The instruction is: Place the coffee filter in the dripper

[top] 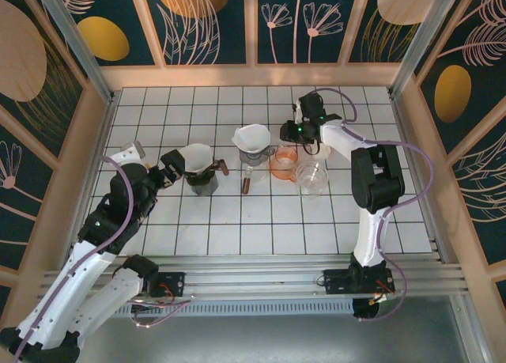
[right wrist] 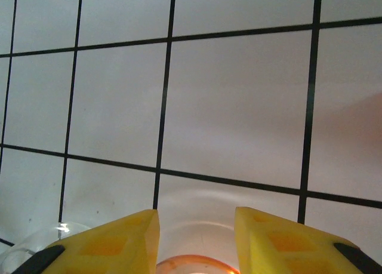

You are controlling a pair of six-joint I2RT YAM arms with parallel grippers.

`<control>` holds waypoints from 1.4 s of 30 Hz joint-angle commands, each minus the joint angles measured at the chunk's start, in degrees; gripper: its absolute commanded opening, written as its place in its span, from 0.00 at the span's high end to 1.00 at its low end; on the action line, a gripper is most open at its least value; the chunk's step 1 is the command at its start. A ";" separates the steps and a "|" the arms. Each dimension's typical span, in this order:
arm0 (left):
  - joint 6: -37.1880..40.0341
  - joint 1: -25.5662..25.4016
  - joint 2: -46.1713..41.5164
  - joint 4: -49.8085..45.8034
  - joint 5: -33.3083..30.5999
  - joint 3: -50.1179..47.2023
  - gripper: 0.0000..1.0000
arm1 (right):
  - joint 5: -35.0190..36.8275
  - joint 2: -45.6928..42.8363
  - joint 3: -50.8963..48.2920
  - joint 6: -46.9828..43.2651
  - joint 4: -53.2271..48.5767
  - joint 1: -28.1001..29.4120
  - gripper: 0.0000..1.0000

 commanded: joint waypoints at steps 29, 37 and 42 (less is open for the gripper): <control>0.43 0.38 -1.85 -1.51 -2.69 -1.84 0.01 | 8.73 -20.41 -25.58 3.08 0.98 9.04 0.66; 0.25 0.40 -1.60 -1.53 -2.73 -1.87 0.01 | 12.43 -28.14 -31.62 8.49 1.11 14.57 0.66; 0.25 0.45 -1.24 -1.05 -2.42 -1.92 0.01 | 14.22 -30.85 -34.16 10.62 1.58 17.23 0.62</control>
